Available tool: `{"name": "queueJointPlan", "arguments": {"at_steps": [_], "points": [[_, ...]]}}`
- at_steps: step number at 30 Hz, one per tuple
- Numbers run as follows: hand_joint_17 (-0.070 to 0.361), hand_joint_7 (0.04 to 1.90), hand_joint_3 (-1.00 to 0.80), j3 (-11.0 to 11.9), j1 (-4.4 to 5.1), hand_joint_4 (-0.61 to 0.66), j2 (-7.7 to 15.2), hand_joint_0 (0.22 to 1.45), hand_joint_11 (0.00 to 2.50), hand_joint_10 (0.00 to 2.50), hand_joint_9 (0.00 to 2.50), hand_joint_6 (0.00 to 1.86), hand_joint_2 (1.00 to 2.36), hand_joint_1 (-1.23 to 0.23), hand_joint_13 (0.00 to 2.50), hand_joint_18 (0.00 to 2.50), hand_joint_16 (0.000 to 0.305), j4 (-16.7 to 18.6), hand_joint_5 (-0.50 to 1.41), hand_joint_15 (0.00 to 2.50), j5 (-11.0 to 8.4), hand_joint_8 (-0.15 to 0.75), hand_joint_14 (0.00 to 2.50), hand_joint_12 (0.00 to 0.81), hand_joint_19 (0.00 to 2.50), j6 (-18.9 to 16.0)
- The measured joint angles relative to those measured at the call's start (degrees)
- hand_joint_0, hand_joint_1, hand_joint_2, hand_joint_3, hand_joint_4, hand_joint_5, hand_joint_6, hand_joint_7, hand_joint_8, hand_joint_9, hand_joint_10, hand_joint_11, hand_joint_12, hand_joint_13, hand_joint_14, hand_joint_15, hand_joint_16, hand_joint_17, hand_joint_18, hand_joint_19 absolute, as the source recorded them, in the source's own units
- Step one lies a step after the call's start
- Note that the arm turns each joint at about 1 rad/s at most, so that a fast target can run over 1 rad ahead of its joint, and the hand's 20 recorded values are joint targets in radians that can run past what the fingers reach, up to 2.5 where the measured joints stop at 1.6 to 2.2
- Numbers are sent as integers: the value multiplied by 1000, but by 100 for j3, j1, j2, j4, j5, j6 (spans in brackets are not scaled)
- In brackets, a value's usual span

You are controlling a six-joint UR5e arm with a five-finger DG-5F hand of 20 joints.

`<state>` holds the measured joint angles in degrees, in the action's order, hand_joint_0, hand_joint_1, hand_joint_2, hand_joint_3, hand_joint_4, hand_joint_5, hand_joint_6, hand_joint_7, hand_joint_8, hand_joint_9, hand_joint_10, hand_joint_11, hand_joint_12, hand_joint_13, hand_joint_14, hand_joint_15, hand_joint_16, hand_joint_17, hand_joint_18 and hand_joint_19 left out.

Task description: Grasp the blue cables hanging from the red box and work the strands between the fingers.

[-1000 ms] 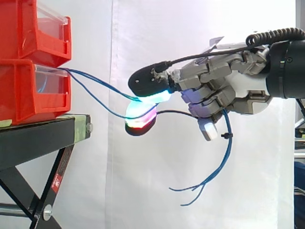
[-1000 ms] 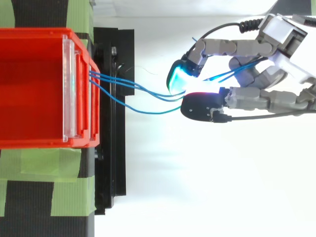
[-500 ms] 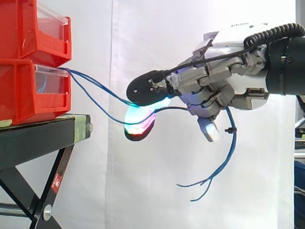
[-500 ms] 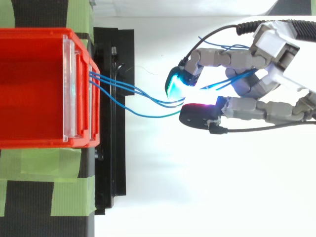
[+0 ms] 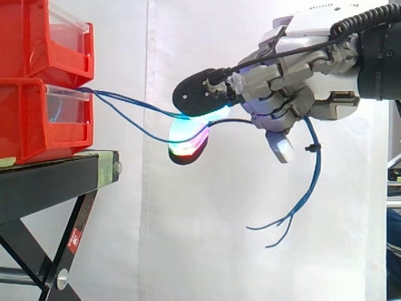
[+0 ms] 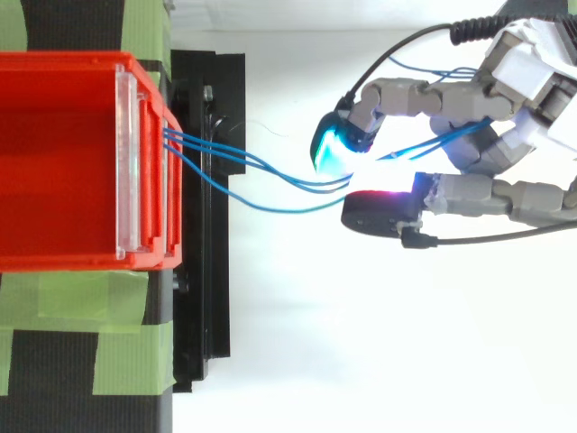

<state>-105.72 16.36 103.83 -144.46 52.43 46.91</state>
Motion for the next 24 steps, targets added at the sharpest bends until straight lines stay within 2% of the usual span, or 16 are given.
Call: {"name": "queueJointPlan", "arguments": {"at_steps": [1,3,5,6,7,8,9,10,11,13,16,18,19,20,22,24], "points": [[182,1028,40,0,-2,362,-1,1096,2500,2500,1780,19,1005,-705,1959,2500,243,-4,546,1706,5,532,2500,684,603,2],[182,1132,234,0,-6,282,-1,1240,2500,2500,1780,21,1005,-678,1959,2500,243,-9,660,1706,11,532,2500,684,603,4],[182,1182,238,-1,-14,277,-2,1238,2500,2500,1780,22,1002,-691,1959,2500,243,-11,702,1706,16,532,2500,684,603,3],[182,1175,148,-1,-19,301,-2,1121,2500,2500,1780,22,1111,-702,1959,2500,243,-11,711,1706,18,532,2500,684,603,3],[182,1089,-149,-1,-24,439,-2,771,2500,2500,1780,20,1580,-650,1959,2500,243,-13,674,1706,19,532,2500,684,603,3],[182,1068,-253,-1,-30,468,-3,704,2500,2500,1780,20,1606,-652,1959,2500,243,-14,663,1706,20,532,2500,684,603,3],[182,1048,-253,-1,-36,485,-3,760,2500,2500,1780,20,1146,-645,1959,2500,243,-16,658,1706,22,532,2500,684,603,3],[182,1045,-367,-1,-44,435,-3,842,2500,2500,1780,20,1009,-641,1959,2500,243,-19,628,1706,25,532,2500,684,603,2],[182,1057,-355,-1,-51,404,-3,885,2500,2500,1780,19,1011,-660,1959,2500,243,-26,593,1706,26,532,2500,684,603,3],[182,1094,207,-1,-66,323,-4,1181,2500,2500,1780,19,1004,-693,1959,2500,243,-41,587,1706,29,532,2500,684,603,2],[182,1173,301,-1,-76,236,-2,1301,2500,2500,1780,22,1002,-690,1959,2500,243,-52,736,1706,30,532,2500,684,603,2],[182,1159,118,-1,-82,291,-2,1083,2500,2500,1780,23,1316,-711,1959,2500,243,-57,750,1706,31,532,2500,684,603,2],[182,1068,-171,-1,-84,438,-2,752,2500,2500,1780,21,1710,-632,1959,2500,243,-59,706,1706,31,532,2500,684,603,2],[182,1033,-235,-1,-87,465,-2,680,2500,2500,1780,20,1680,-619,1959,2500,243,-61,671,1706,32,532,2500,684,603,2],[182,983,-183,-1,-92,442,-2,831,2500,2500,1780,18,1002,-658,1959,2500,243,-63,605,1706,36,532,2500,684,603,2],[182,964,-115,-1,-95,363,-2,1028,2500,2500,1780,18,1006,-752,1959,2500,243,-67,540,1706,47,532,2500,684,603,2]]}}
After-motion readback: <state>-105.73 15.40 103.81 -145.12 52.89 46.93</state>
